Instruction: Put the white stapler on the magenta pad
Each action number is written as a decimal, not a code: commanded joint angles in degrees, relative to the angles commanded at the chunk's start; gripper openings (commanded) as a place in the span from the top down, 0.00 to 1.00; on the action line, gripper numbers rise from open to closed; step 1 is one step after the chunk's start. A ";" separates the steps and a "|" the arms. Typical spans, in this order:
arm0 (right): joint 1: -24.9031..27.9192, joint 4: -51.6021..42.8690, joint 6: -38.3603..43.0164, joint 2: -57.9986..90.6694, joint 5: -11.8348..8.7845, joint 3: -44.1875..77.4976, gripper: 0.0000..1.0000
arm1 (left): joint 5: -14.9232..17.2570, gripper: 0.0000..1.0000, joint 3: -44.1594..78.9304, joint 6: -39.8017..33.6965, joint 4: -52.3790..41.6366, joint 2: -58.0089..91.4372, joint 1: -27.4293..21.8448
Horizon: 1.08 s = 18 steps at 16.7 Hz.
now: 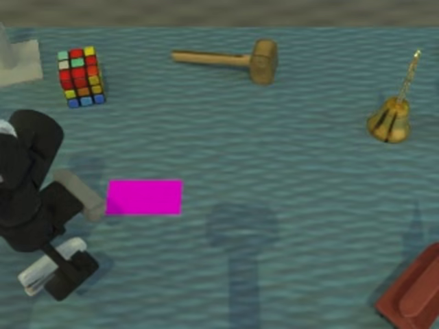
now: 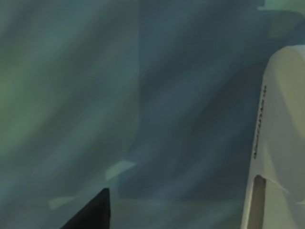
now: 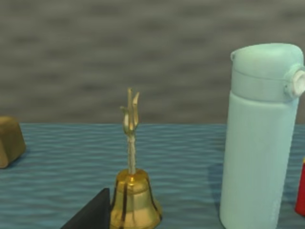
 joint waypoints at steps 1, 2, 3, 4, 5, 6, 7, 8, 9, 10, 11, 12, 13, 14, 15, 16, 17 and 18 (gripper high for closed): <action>0.00 0.00 0.00 0.00 0.00 0.00 0.00 | 0.00 0.00 0.00 0.00 0.00 0.00 0.00; 0.00 0.00 0.00 0.00 0.00 0.00 0.00 | 0.00 0.08 0.00 0.00 0.00 0.00 0.00; 0.00 0.00 0.00 0.00 0.00 0.00 0.00 | 0.00 0.15 0.00 0.00 0.00 0.00 0.00; 0.00 0.00 0.00 0.00 0.00 0.00 0.00 | 0.00 0.23 0.00 0.00 0.00 0.00 0.00; 0.00 0.00 0.00 0.00 0.00 0.00 0.00 | 0.00 0.30 0.00 0.00 0.00 0.00 0.00; 0.00 0.00 0.00 0.00 0.00 0.00 0.00 | 0.00 0.38 0.00 0.00 0.00 0.00 0.00; 0.00 0.00 0.00 0.00 0.00 0.00 0.00 | 0.00 0.45 0.00 0.00 0.00 0.00 0.00; 0.00 0.00 0.00 0.00 0.00 0.00 0.00 | 0.00 0.53 0.00 0.00 0.00 0.00 0.00; 0.00 0.00 0.00 0.00 0.00 0.00 0.00 | 0.00 0.60 0.00 0.00 0.00 0.00 0.00; 0.00 0.00 0.00 0.00 0.00 0.00 0.00 | 0.00 0.68 0.00 0.00 0.00 0.00 0.00; 0.00 0.00 0.00 0.00 0.00 0.00 0.00 | 0.00 0.75 0.00 0.00 0.00 0.00 0.00; 0.00 0.00 0.00 0.00 0.00 0.00 0.00 | 0.00 0.83 0.00 0.00 0.00 0.00 0.00; 0.00 0.00 0.00 0.00 0.00 0.00 0.00 | 0.00 0.90 0.00 0.00 0.00 0.00 0.00; 0.00 0.00 0.00 0.00 0.00 0.00 0.00 | 0.00 0.98 0.00 0.00 0.00 0.00 0.00; 0.00 0.00 0.00 0.00 0.00 0.00 0.00 | 0.00 1.00 0.00 0.00 0.00 0.00 0.00; 0.00 0.00 0.00 0.00 0.00 0.00 0.00 | 0.00 1.00 0.00 0.00 0.00 0.00 0.00; 0.00 0.00 0.00 0.00 0.00 0.00 0.00 | 0.00 1.00 0.00 0.00 0.00 0.00 0.00; 0.00 0.00 0.00 0.00 0.00 0.00 0.00 | 0.00 1.00 0.00 0.00 0.00 0.00 0.00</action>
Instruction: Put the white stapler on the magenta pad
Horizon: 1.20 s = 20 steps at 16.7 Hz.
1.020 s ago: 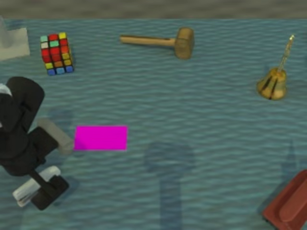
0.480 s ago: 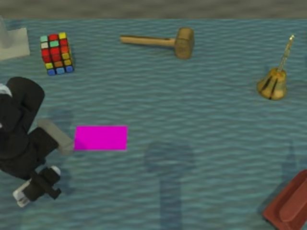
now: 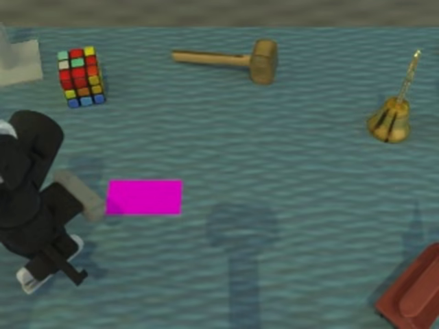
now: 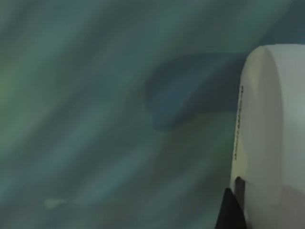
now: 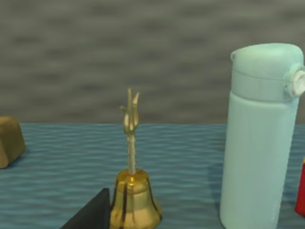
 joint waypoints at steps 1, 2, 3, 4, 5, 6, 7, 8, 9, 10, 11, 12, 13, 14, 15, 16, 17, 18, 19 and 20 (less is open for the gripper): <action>0.00 0.00 0.00 0.00 0.00 0.00 0.00 | 0.00 1.00 0.00 0.00 0.00 0.00 0.00; 0.00 0.00 0.00 0.00 0.00 0.00 0.00 | 0.00 1.00 0.00 0.00 0.00 0.00 0.00; 0.00 0.00 0.00 0.00 0.00 0.00 0.00 | 0.00 1.00 0.00 0.00 0.00 0.00 0.00; 0.00 0.00 0.00 0.00 0.00 0.00 0.00 | 0.00 1.00 0.00 0.00 0.00 0.00 0.00; 0.00 0.00 0.00 0.00 0.00 0.00 0.00 | 0.01 1.00 0.01 0.04 0.00 -0.07 -0.02; 0.00 0.00 0.00 0.00 0.00 0.00 0.00 | 0.01 1.00 0.13 0.01 -0.16 -0.13 0.01; 0.00 0.00 0.00 0.00 0.00 0.00 0.00 | 0.01 1.00 0.71 -0.08 -0.92 -0.35 0.14; 0.00 0.00 0.00 0.00 0.00 0.00 0.00 | 0.01 1.00 1.66 -0.22 -2.29 -0.78 0.32; 0.00 0.00 0.00 0.00 0.00 0.00 0.00 | 0.01 1.00 2.89 -0.39 -4.26 -1.42 0.53; 0.00 0.00 0.00 0.00 0.00 0.00 0.00 | 0.01 1.00 4.31 -0.55 -6.71 -2.26 0.72; 0.00 0.00 0.00 0.00 0.00 0.00 0.00 | 0.00 1.00 5.89 -0.63 -9.53 -3.22 0.84; 0.00 0.00 0.00 0.00 0.00 0.00 0.00 | 0.00 1.00 7.54 -0.62 -12.60 -4.25 0.86; 0.00 0.00 0.00 0.00 0.00 0.00 0.00 | 0.00 1.00 9.20 -0.55 -15.68 -5.32 0.80; 0.00 0.00 0.00 0.00 0.00 0.00 0.00 | 0.00 1.00 10.81 -0.47 -18.52 -6.41 0.75; 0.00 0.00 0.00 0.00 0.00 0.00 0.00 | 0.00 1.00 12.31 -0.42 -20.92 -7.45 0.71; 0.00 0.00 0.00 0.00 0.00 0.00 0.00 | 0.00 1.00 13.56 -0.42 -22.76 -8.42 0.71; 0.00 0.00 0.00 0.00 0.00 0.00 0.00 | 0.00 1.00 14.48 -0.46 -24.01 -9.23 0.73; 0.00 0.00 0.00 0.00 0.00 0.00 0.00 | 0.00 1.00 14.98 -0.49 -24.64 -9.68 0.74; 0.00 0.00 0.00 0.00 0.00 0.00 0.00 | 0.00 1.00 15.05 -0.49 -24.73 -9.75 0.75; 0.00 0.00 0.00 0.00 0.00 0.00 0.00 | 0.00 1.00 15.05 -0.49 -24.73 -9.75 0.75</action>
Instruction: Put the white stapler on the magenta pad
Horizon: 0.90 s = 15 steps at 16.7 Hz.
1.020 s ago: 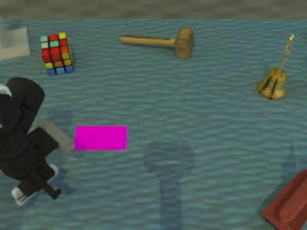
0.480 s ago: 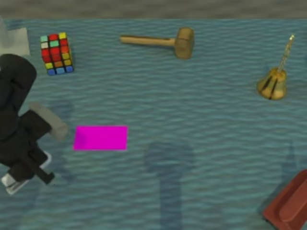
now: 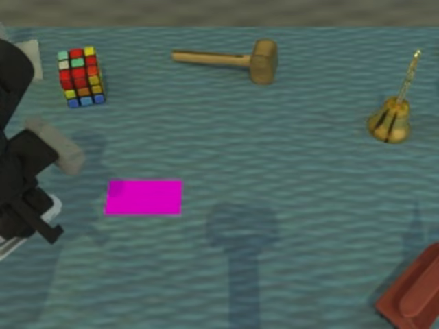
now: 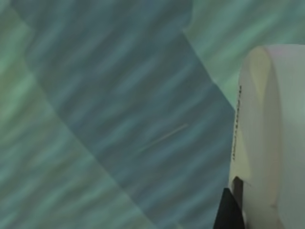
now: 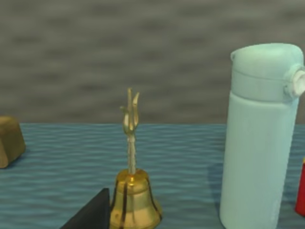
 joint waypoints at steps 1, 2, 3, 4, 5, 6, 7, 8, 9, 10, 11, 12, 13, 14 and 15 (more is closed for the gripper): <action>0.00 0.00 0.00 0.00 0.00 0.00 0.00 | 0.00 1.00 0.00 0.00 0.00 0.00 0.00; 0.00 0.00 0.00 0.00 0.00 0.00 0.00 | -0.03 1.00 -0.16 0.08 0.17 0.22 -0.10; 0.00 0.00 0.00 0.00 0.00 0.00 0.00 | -0.03 1.00 -0.16 0.08 0.17 0.22 -0.10; 0.00 0.00 0.00 0.00 0.00 0.00 0.00 | -0.03 1.00 0.11 -0.49 0.07 0.47 -0.20; 0.00 0.00 0.00 0.00 0.00 0.00 0.00 | -0.02 1.00 0.71 -1.65 -0.16 0.99 -0.38; 0.00 0.00 0.00 0.00 0.00 0.00 0.00 | -0.01 1.00 1.61 -3.43 -0.50 1.77 -0.62; 0.00 0.00 0.00 0.00 0.00 0.00 0.00 | 0.00 1.00 2.76 -5.81 -0.93 2.78 -0.92; 0.00 0.00 0.00 0.00 0.00 0.00 0.00 | 0.01 1.00 4.12 -8.79 -1.45 3.98 -1.25; 0.00 0.00 0.00 0.00 0.00 0.00 0.00 | 0.03 1.00 5.67 -12.37 -2.03 5.35 -1.61; 0.00 0.00 0.00 0.00 0.00 0.00 0.00 | 0.04 1.00 7.37 -16.55 -2.67 6.87 -2.01; 0.00 0.00 0.00 0.00 0.00 0.00 0.00 | 0.06 1.00 9.17 -21.33 -3.35 8.49 -2.44; 0.00 0.00 0.00 0.00 0.00 0.00 0.00 | 0.09 1.00 11.01 -26.67 -4.03 10.18 -2.91; 0.00 0.00 0.00 0.00 0.00 0.00 0.00 | 0.11 1.00 12.86 -32.57 -4.70 11.89 -3.40; 0.00 0.00 0.00 0.00 0.00 0.00 0.00 | 0.14 1.00 14.68 -38.90 -5.36 13.61 -3.92; 0.00 0.00 0.00 0.00 0.00 0.00 0.00 | 0.17 1.00 16.48 -45.61 -5.99 15.31 -4.47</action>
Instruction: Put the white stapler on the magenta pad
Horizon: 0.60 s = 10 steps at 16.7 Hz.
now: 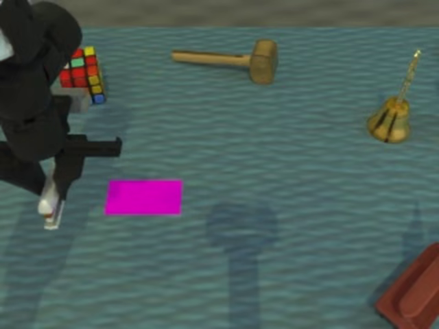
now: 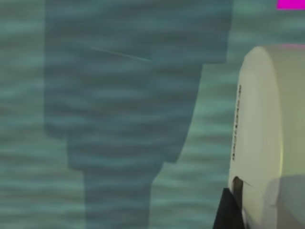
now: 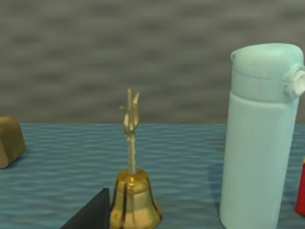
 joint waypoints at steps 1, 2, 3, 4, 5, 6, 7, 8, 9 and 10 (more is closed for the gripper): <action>0.00 0.00 0.00 0.00 0.00 0.00 0.00 | 0.04 1.00 1.75 -7.00 -0.60 1.67 -0.57; 0.00 0.00 0.00 0.00 0.00 0.00 0.00 | 0.07 1.00 3.48 -14.21 -1.17 3.31 -1.17; 0.00 0.00 0.00 0.00 0.00 0.00 0.00 | 0.11 1.00 5.22 -21.57 -1.73 4.96 -1.80; 0.00 0.00 0.00 0.00 0.00 0.00 0.00 | 0.16 1.00 6.99 -29.00 -2.29 6.62 -2.46; 0.00 0.00 0.00 0.00 0.00 0.00 0.00 | 0.20 1.00 8.78 -36.41 -2.85 8.27 -3.14; 0.00 0.00 0.00 0.00 0.00 0.00 0.00 | 0.24 1.00 10.59 -43.72 -3.36 9.88 -3.82; 0.00 0.00 0.00 0.00 0.00 0.00 0.00 | 0.28 1.00 12.36 -50.82 -3.81 11.40 -4.50; 0.00 0.00 0.00 0.00 0.00 0.00 0.00 | 0.31 1.00 14.06 -57.61 -4.14 12.74 -5.14; 0.00 0.00 0.00 0.00 0.00 0.00 0.00 | 0.34 1.00 15.64 -64.06 -4.35 13.89 -5.74; 0.00 0.00 0.00 0.00 0.00 0.00 0.00 | 0.37 1.00 17.09 -70.11 -4.42 14.82 -6.27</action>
